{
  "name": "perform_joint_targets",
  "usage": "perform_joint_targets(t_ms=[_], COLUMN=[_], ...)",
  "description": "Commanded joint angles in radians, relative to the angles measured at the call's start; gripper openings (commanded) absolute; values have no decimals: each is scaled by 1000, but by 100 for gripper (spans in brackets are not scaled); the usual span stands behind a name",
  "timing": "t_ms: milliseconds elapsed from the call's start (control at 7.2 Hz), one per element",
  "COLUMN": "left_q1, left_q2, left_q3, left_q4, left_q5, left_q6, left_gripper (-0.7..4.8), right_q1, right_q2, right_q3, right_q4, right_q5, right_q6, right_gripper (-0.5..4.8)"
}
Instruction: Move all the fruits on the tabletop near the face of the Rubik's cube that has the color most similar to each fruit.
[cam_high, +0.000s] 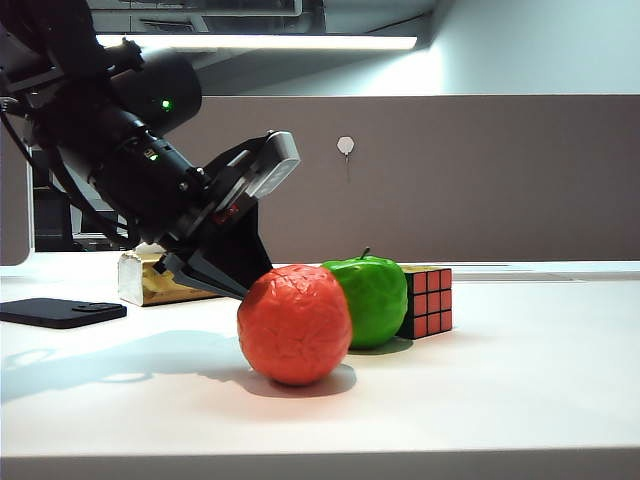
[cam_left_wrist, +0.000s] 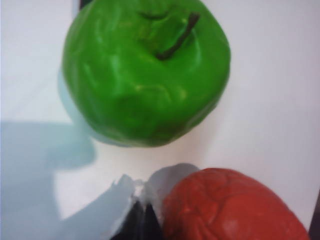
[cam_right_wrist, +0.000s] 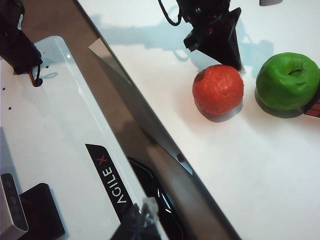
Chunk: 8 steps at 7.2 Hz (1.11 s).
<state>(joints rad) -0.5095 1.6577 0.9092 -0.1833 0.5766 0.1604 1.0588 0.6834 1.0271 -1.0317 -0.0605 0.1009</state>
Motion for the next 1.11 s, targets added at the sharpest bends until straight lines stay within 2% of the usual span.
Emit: perform_joint_targets(t_ms=[139,417,556,834,973,1112], left_q1=[-13,-11,-6,26,58,52], left_q2=[-6,-8,-41,-90,-138,-168], left_q3=[2,3,3,3,3,2], left_q4=[7,25,-13,-68,-141,-256], left_q5=[11,-101,-246,-279,-272,-244], left_q6=[0,25,81,107,117,124], left_gripper=[-5,-5,-5,-5,-5,-5], right_q1=[1,1,1,1,1,1], right_q2=[-6,-28,-28,-28,-29,-29], right_q3=[4,4,4,4,4,4], right_q4=[-32,-46,-56,-61,-64,-63], right_q5=[-5,-2,-2,-1,-2,-1], right_q6=[4,4,4,4,4,4], right_gripper=[-1,-1,-1,-1,-1,-1])
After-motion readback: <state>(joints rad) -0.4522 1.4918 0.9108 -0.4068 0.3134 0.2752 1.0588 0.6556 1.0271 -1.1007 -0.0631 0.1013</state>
